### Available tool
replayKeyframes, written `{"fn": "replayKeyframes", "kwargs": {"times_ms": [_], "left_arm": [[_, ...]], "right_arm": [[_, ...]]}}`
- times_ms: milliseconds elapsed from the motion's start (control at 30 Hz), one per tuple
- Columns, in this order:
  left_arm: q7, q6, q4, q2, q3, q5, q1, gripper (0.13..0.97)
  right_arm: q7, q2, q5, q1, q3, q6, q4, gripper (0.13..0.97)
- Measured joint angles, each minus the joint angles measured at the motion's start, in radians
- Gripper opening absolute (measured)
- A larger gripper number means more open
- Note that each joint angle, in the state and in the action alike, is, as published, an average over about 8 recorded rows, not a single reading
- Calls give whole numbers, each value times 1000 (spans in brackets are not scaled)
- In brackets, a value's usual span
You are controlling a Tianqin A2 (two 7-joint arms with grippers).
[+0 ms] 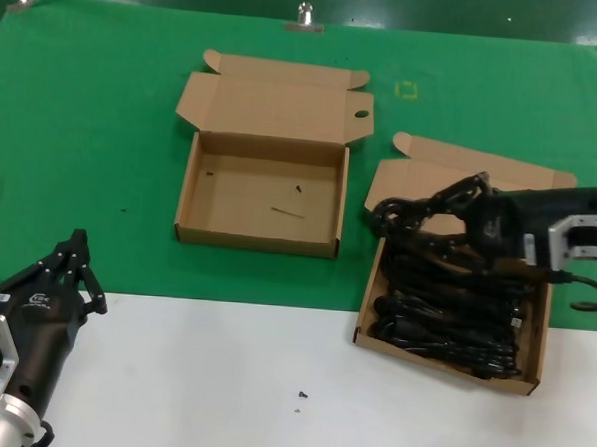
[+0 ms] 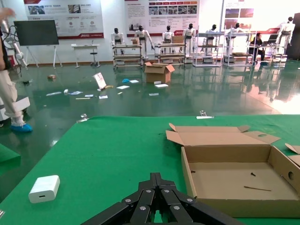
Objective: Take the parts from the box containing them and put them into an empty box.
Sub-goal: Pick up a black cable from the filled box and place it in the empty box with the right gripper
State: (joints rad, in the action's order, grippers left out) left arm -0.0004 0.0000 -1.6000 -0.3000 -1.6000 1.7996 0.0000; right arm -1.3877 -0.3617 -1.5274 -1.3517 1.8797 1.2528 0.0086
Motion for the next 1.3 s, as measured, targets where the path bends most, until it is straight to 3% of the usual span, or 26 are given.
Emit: {"fn": "replayKeyframes", "kwargs": {"times_ms": [1300], "left_arm": [[0, 0, 0, 0, 0, 0, 0, 139]], "right_arm": [[182, 247, -104, 5, -106, -218, -3, 241]]}}
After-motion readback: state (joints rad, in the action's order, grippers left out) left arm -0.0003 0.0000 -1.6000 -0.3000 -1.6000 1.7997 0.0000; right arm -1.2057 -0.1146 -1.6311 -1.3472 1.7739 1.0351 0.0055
